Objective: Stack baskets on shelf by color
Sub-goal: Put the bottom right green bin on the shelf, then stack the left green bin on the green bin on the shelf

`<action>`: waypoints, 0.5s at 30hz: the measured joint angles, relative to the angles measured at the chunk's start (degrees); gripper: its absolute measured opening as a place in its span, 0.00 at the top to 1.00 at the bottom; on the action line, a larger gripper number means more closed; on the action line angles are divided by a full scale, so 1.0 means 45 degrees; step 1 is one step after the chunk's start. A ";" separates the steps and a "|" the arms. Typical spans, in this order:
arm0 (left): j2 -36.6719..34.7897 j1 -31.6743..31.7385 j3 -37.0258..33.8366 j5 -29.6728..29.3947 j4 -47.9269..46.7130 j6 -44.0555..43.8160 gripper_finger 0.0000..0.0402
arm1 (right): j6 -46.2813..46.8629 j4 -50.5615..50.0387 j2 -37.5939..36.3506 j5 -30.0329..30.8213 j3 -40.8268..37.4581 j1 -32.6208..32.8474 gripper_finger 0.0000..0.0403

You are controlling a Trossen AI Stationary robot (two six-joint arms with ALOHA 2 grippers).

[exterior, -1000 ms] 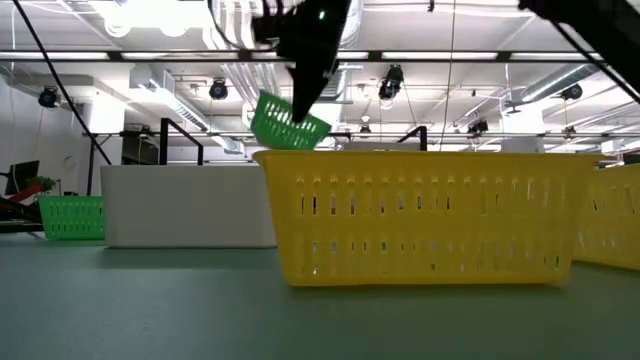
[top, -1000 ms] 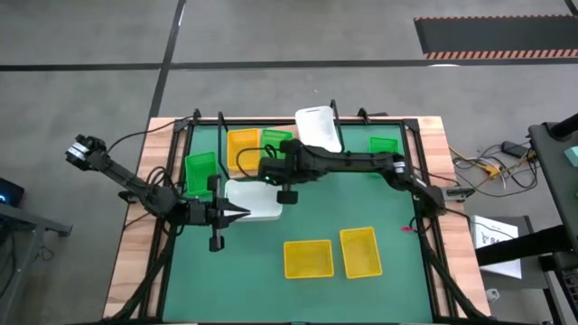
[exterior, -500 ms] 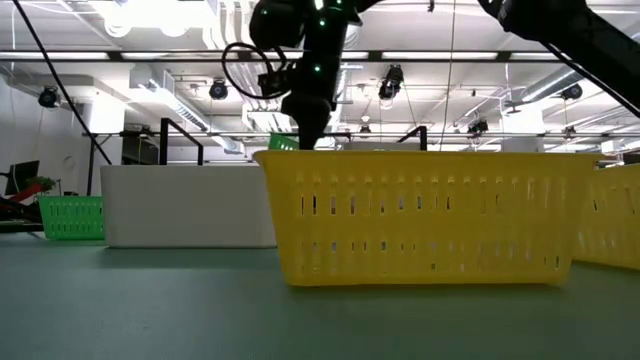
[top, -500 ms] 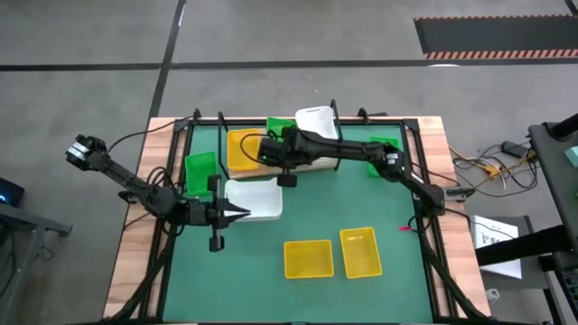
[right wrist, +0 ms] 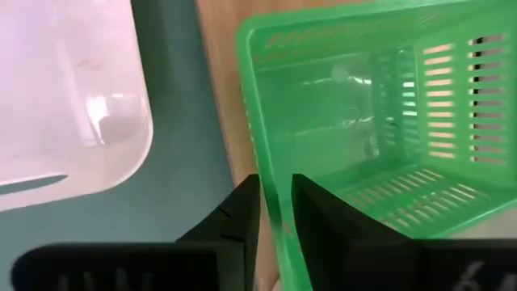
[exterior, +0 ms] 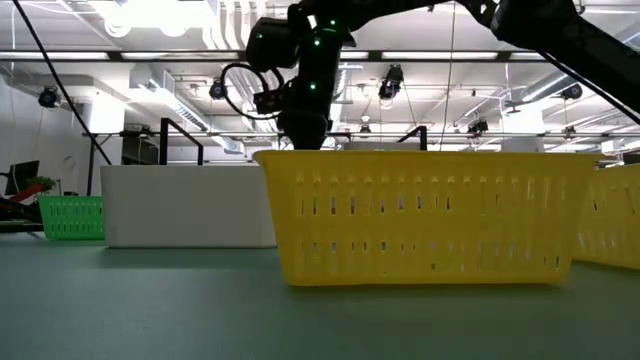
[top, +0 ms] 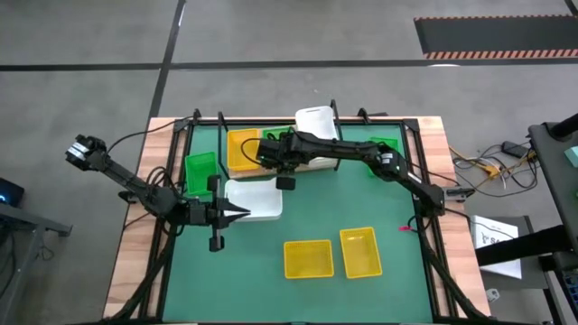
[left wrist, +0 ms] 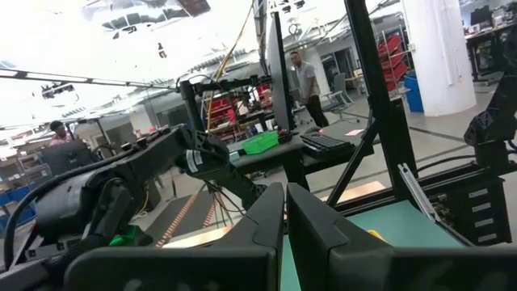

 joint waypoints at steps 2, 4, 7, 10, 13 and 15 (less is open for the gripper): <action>0.0000 0.0000 0.0000 -0.0001 0.0005 0.0010 1.00 | 0.0100 -0.0017 -0.0056 -0.0004 0.0078 0.0000 0.80; 0.0000 0.0000 0.0000 0.0000 0.0005 0.0085 1.00 | 0.0100 0.0001 -0.0126 -0.0003 0.0235 0.0000 0.77; -0.0005 0.0000 0.0000 0.0000 0.0005 0.0107 1.00 | 0.0098 0.0035 -0.0181 0.0001 0.0520 0.0000 0.75; -0.0005 0.0000 0.0000 -0.0001 0.0005 0.0107 1.00 | 0.0115 -0.0266 -0.0238 -0.0019 0.0783 0.0006 0.75; -0.0005 0.0000 0.0000 0.0000 0.0003 0.0107 1.00 | 0.0378 -0.0554 -0.0639 -0.0116 0.0886 0.0107 0.77; -0.0005 0.0000 0.0000 0.0000 0.0000 0.0107 1.00 | 0.0605 -0.0875 -0.1038 -0.0114 0.0903 0.0271 0.78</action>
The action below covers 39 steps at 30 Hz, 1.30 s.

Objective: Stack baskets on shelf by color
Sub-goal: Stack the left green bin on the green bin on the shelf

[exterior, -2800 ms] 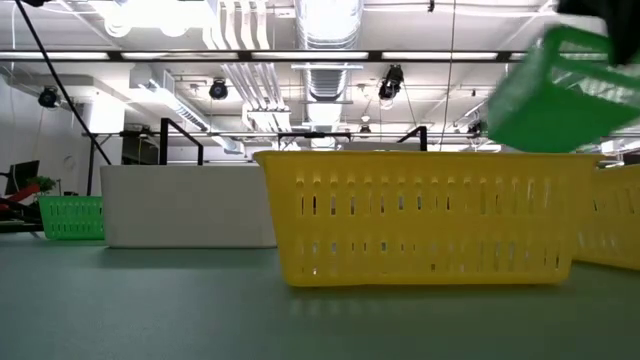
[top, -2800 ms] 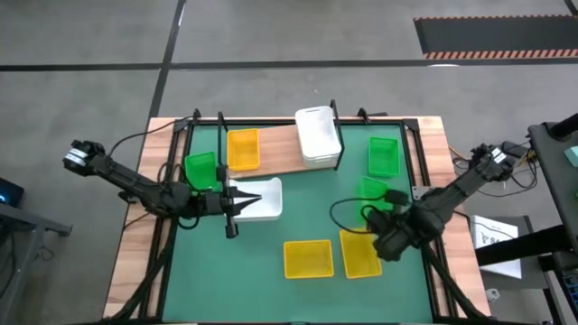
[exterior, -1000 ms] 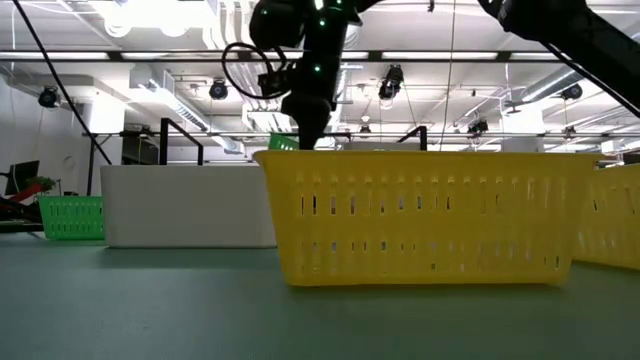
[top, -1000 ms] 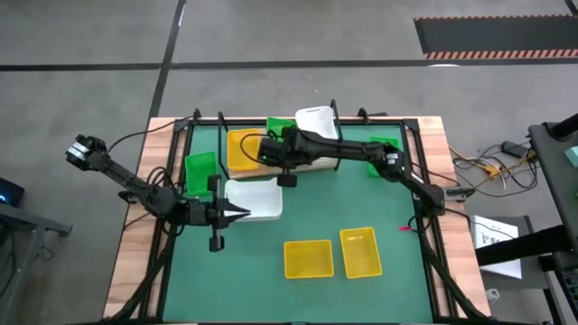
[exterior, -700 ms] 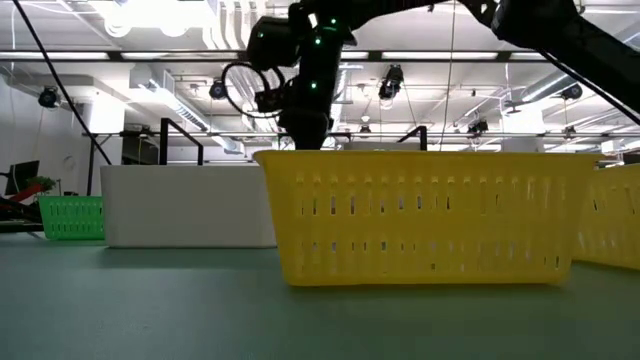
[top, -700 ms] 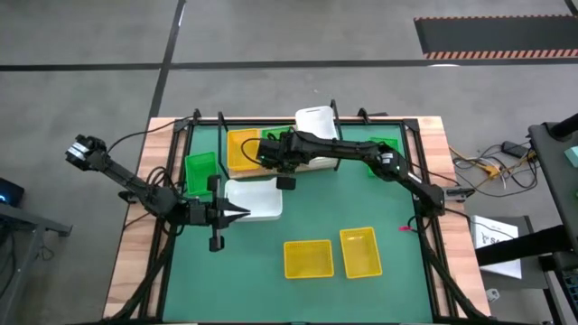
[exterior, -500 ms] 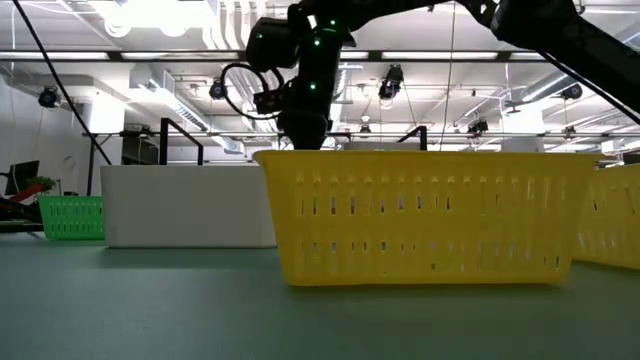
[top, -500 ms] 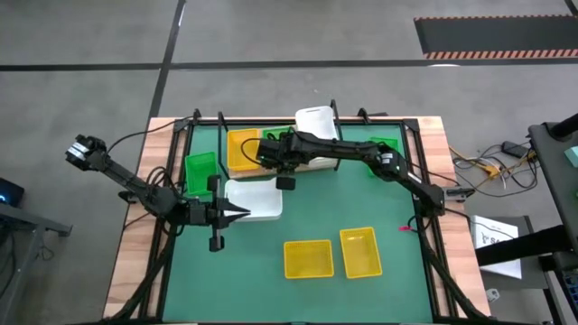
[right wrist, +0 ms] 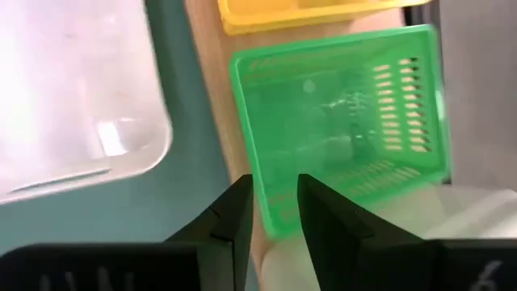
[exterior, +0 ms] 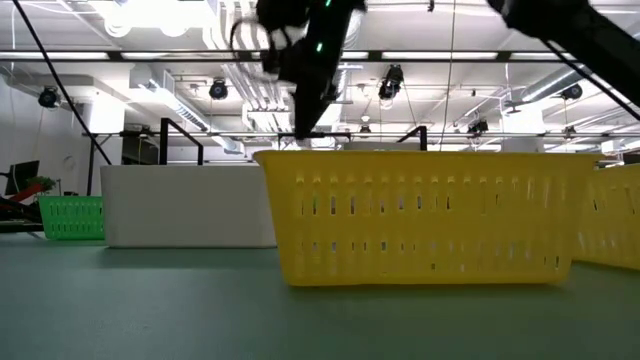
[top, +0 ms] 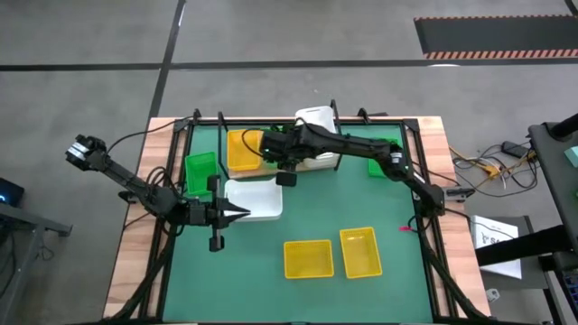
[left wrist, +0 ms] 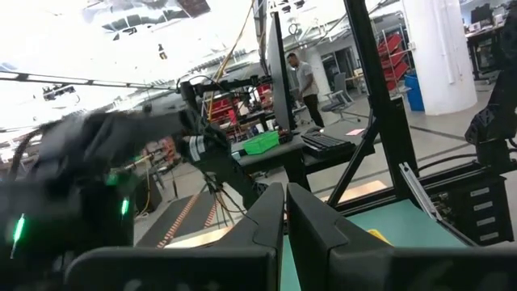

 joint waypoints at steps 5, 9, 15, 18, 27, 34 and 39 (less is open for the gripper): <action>0.0000 0.0000 -0.0005 -0.0003 -0.0014 -0.0004 1.00 | 0.0152 -0.0313 -0.0963 0.0003 -0.0094 0.0928 0.82; 0.0000 0.0000 -0.0005 -0.0005 -0.0040 -0.0083 1.00 | 0.0283 -0.0302 -0.1785 -0.0026 -0.0124 0.1934 0.85; 0.0083 0.0000 -0.0079 0.0000 -0.0112 -0.0132 1.00 | 0.0882 0.0162 -0.3048 0.0125 -0.1185 0.3673 0.89; 0.0224 0.0000 -0.0087 0.0000 -0.0107 -0.0146 1.00 | 0.1231 0.1242 -0.4020 0.0577 -0.2888 0.4620 0.89; 0.0690 0.0000 -0.0063 0.0000 -0.0058 -0.1155 1.00 | 0.0883 1.0937 -0.7433 0.1123 -1.1920 0.7254 0.89; 0.0196 -0.0010 0.0021 -0.0320 -0.3560 -0.4893 1.00 | -0.0968 1.5951 -0.9191 0.1150 -1.6568 0.8259 0.89; -0.0452 0.0179 0.1496 -0.1027 -1.3560 -1.2050 1.00 | 0.0517 1.6025 -1.1158 0.1111 -1.8210 0.8384 0.89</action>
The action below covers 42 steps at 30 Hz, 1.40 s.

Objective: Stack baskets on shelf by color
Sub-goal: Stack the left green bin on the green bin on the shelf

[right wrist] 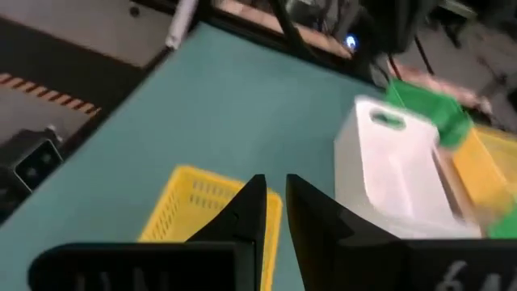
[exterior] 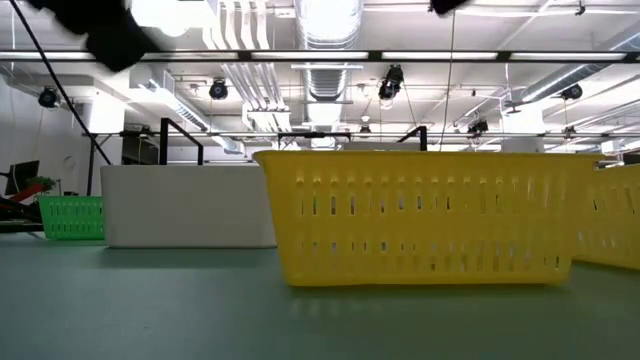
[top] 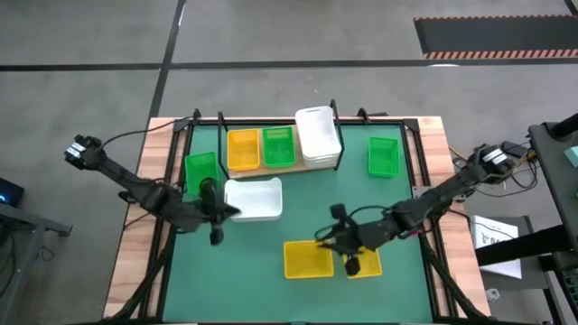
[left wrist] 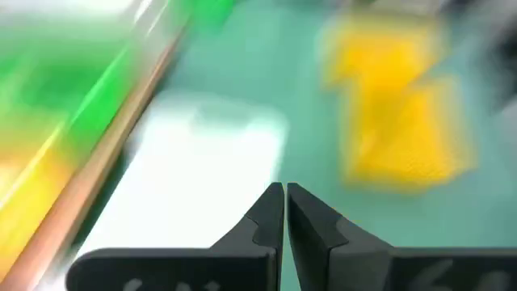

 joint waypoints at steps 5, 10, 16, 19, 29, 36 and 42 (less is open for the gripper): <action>0.0247 0.0355 0.1529 0.1356 -0.9161 -0.5662 1.00 | 0.0266 0.0847 -0.1338 -0.0043 -0.1377 -0.0001 0.89; 0.0199 0.0509 0.1266 0.1919 -1.0599 -0.4506 1.00 | 0.0271 0.1321 -0.1663 -0.0084 -0.2061 0.0076 0.89; 0.0253 0.0896 0.0398 0.2064 -0.9911 -0.2097 0.97 | 0.0266 0.1371 -0.1405 -0.0092 -0.2148 0.0102 0.89; 0.0438 0.1180 0.0132 0.2050 -0.9650 -0.1708 0.90 | 0.0207 0.1342 -0.1394 -0.0091 -0.2182 0.0097 0.89; 0.1952 0.2225 0.0014 0.1474 -0.9751 -0.2600 0.60 | -0.0280 0.0949 -0.1492 -0.0088 -0.2216 0.0092 0.89; 0.3827 0.2939 0.0010 0.1378 -0.9623 -0.2526 0.59 | -0.0405 0.0642 -0.1492 -0.0087 -0.2288 0.0092 0.89; 0.5382 0.3746 0.0000 0.0731 -0.9332 -0.3026 0.59 | -0.0504 0.0613 -0.1492 -0.0018 -0.2480 0.0092 0.89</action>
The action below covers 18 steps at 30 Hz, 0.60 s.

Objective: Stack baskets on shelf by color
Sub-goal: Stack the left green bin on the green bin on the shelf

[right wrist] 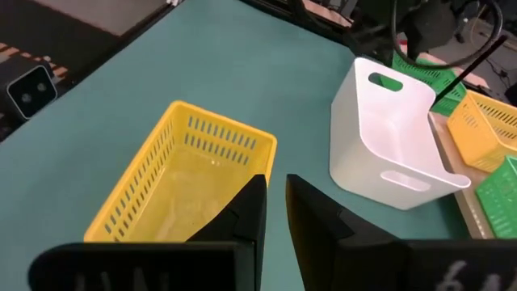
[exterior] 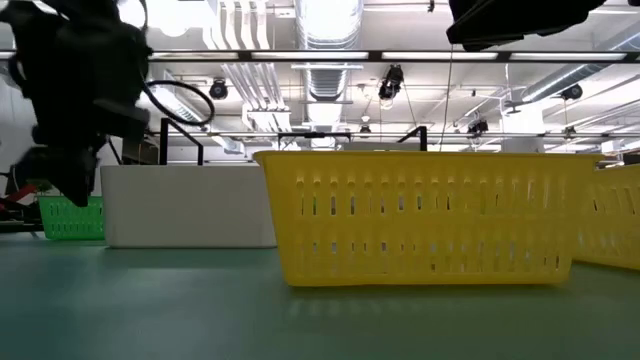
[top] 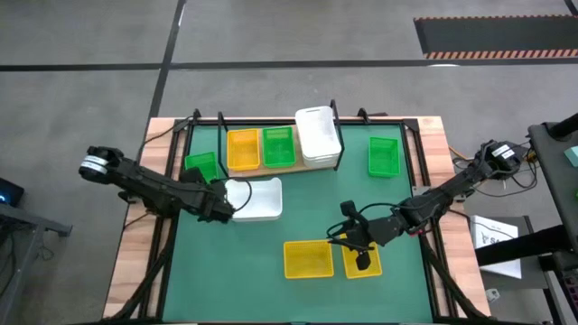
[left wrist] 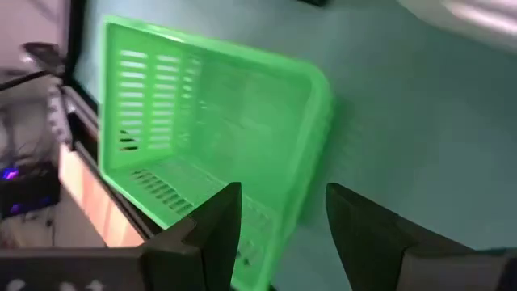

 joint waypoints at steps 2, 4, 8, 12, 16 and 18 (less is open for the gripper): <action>0.0469 0.0251 0.0007 -0.0382 0.0148 -0.0188 0.59 | -0.0018 -0.0001 0.0000 0.0033 -0.0038 0.0000 0.89; 0.0827 0.0412 0.0015 -0.0524 0.0267 -0.0238 0.59 | -0.0104 -0.0034 0.0000 0.0033 -0.0051 0.0000 0.89; 0.1312 0.0476 0.0015 -0.0621 0.0307 -0.0127 0.59 | -0.0177 -0.0048 0.0000 0.0033 -0.0051 0.0000 0.89; 0.1577 0.0481 0.0015 -0.0389 0.0514 0.0048 0.65 | -0.0126 -0.0207 0.0000 0.0033 -0.0051 0.0000 0.89; 0.1609 0.0500 0.0015 -0.0293 0.0591 0.0039 0.74 | -0.0104 -0.0204 0.0000 0.0033 -0.0051 0.0000 0.89; 0.1525 0.0497 0.0019 0.0047 0.0590 0.0033 0.80 | -0.0042 -0.0194 0.0000 0.0033 -0.0051 0.0000 0.89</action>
